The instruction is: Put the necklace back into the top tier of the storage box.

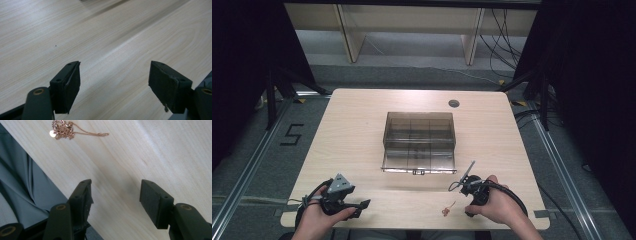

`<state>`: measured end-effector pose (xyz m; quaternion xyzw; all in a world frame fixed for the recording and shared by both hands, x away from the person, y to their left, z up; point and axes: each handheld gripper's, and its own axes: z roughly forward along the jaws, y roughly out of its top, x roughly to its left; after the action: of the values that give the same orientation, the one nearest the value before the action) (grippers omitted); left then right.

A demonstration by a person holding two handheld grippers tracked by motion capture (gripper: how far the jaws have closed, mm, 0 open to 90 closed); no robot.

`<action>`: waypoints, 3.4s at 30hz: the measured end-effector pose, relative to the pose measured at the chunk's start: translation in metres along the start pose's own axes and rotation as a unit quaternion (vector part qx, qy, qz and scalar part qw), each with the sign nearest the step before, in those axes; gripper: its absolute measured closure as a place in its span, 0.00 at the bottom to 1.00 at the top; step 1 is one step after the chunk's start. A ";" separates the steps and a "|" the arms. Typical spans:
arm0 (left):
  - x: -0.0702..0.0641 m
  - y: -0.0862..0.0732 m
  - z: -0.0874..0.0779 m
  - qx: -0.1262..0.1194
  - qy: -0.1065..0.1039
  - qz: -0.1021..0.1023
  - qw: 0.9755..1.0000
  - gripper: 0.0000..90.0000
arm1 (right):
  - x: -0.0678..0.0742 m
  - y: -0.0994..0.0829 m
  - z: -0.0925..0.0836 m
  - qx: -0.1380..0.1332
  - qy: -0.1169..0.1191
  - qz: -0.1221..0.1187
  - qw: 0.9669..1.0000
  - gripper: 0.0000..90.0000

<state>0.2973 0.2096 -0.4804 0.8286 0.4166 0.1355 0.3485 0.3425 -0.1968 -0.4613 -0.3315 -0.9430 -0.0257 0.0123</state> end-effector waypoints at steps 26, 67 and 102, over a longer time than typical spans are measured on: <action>0.003 0.001 -0.007 0.016 -0.010 0.019 1.000 0.28 | 0.029 0.033 0.001 0.009 -0.005 -0.083 0.996 0.60; -0.001 0.001 -0.004 -0.001 -0.018 0.006 1.000 0.28 | 0.050 0.058 0.019 0.006 -0.020 -0.149 0.989 0.65; -0.001 0.002 -0.005 0.001 -0.016 0.011 1.000 0.28 | 0.055 0.061 0.019 0.020 -0.009 -0.096 0.995 0.96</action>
<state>0.2951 0.2099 -0.4759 0.8354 0.4020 0.1253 0.3534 0.3377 -0.1139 -0.4753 -0.2398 -0.9708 -0.0052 0.0078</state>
